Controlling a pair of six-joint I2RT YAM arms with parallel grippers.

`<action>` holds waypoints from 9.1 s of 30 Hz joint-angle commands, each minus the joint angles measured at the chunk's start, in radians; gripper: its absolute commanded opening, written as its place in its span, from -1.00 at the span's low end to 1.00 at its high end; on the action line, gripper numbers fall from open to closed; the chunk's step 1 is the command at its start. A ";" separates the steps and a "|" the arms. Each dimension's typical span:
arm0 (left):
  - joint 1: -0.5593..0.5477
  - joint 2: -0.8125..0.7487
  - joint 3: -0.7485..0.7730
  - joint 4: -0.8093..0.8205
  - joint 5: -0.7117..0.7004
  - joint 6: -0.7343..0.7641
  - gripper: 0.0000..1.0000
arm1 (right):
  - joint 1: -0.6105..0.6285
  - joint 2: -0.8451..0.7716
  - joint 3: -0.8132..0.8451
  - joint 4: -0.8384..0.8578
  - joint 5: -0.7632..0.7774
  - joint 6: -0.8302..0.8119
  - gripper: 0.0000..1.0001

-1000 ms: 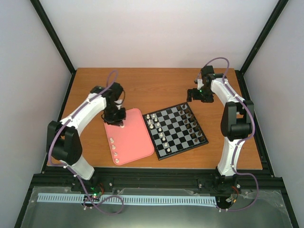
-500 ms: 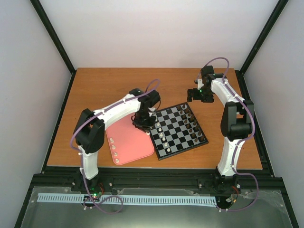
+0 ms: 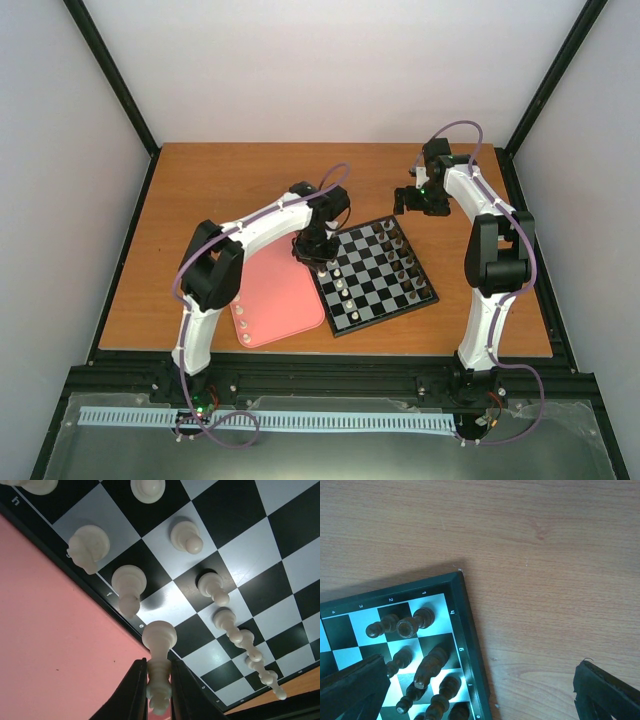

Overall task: Set up the chess pieces on the board
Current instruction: Place the chess piece on the chessboard, then pick up the chess piece from the storage box, then place the chess piece on the chessboard, then pick up the chess piece from the storage box.

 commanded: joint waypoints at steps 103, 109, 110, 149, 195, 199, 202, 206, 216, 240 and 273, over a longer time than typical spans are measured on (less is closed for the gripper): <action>0.500 -0.615 -0.644 0.072 -0.091 0.065 0.39 | 0.005 -0.032 -0.037 0.007 0.057 0.018 1.00; 0.512 -0.606 -0.772 0.182 -0.052 0.045 0.16 | 0.025 -0.013 -0.038 0.003 0.063 0.016 1.00; 0.512 -0.598 -0.789 0.201 -0.045 0.043 0.12 | 0.027 -0.012 -0.036 0.002 0.064 0.015 1.00; 0.281 -0.517 -0.445 -0.008 0.002 0.020 -0.98 | 0.039 0.003 -0.019 -0.004 0.033 0.017 1.00; -0.125 0.057 0.013 0.001 -0.072 0.027 -0.91 | 0.037 -0.028 -0.062 0.036 0.019 -0.006 1.00; -0.125 0.070 0.019 0.006 -0.069 0.031 -0.91 | 0.034 -0.027 -0.063 0.037 0.016 -0.006 1.00; -0.125 0.076 0.016 0.008 -0.073 0.033 -0.91 | 0.033 -0.025 -0.064 0.037 0.012 -0.006 1.00; -0.125 0.078 0.008 0.015 -0.079 0.034 -0.91 | 0.033 -0.022 -0.061 0.037 0.009 -0.005 1.00; -0.125 0.082 0.000 0.032 -0.085 0.034 -0.91 | 0.033 -0.011 -0.057 0.034 0.007 -0.006 1.00; -0.125 0.025 -0.010 -0.003 -0.094 0.050 -0.51 | 0.031 0.001 -0.037 0.024 -0.002 -0.009 1.00; 0.411 -0.632 -0.750 0.144 -0.116 -0.120 0.31 | 0.032 0.004 -0.029 0.017 -0.019 -0.011 1.00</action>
